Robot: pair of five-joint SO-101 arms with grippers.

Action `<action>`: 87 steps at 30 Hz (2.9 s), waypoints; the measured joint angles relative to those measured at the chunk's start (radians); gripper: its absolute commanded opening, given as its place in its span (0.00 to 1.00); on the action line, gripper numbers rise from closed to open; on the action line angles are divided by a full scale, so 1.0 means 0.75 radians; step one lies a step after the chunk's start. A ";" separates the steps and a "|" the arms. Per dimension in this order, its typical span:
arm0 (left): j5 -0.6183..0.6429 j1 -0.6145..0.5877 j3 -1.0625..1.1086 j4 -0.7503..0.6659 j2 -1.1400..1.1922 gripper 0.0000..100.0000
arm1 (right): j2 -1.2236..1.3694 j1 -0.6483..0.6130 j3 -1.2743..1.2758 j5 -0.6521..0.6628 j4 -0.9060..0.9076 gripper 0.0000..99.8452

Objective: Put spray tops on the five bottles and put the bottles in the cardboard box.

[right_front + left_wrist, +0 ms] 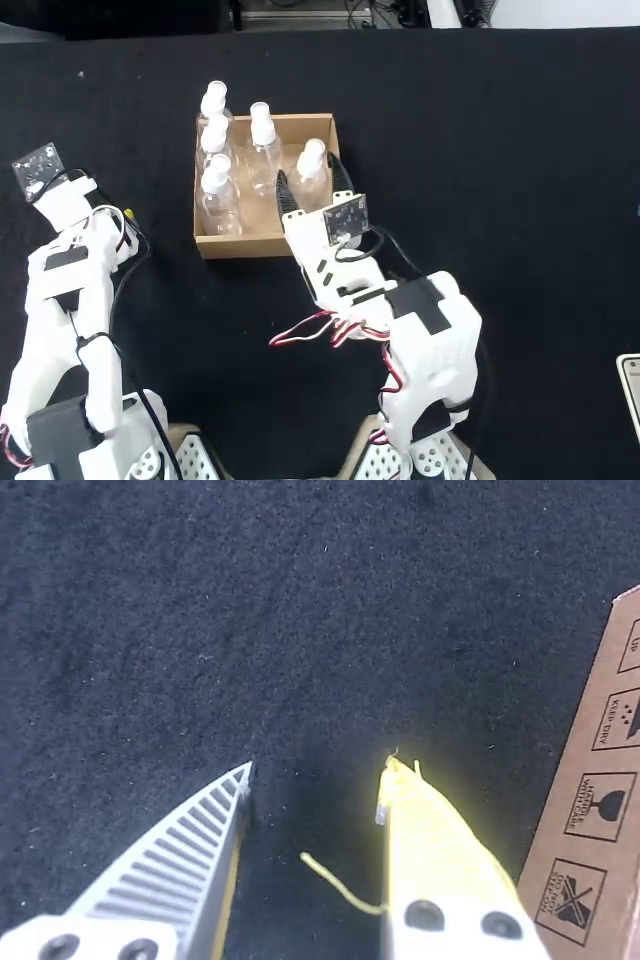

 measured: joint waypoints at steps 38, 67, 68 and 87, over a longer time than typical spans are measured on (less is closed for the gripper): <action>0.000 0.002 0.000 0.000 0.000 0.18 | -0.822 -0.010 0.117 -0.002 0.464 0.31; -0.178 0.352 0.511 0.027 -0.722 0.03 | -2.437 0.849 0.291 0.037 3.016 0.02; -0.180 0.352 0.540 0.051 -0.759 0.03 | -2.514 0.865 0.340 0.061 3.050 0.02; -0.395 0.352 0.943 0.802 -1.886 0.03 | -2.926 0.888 0.784 0.121 3.421 0.01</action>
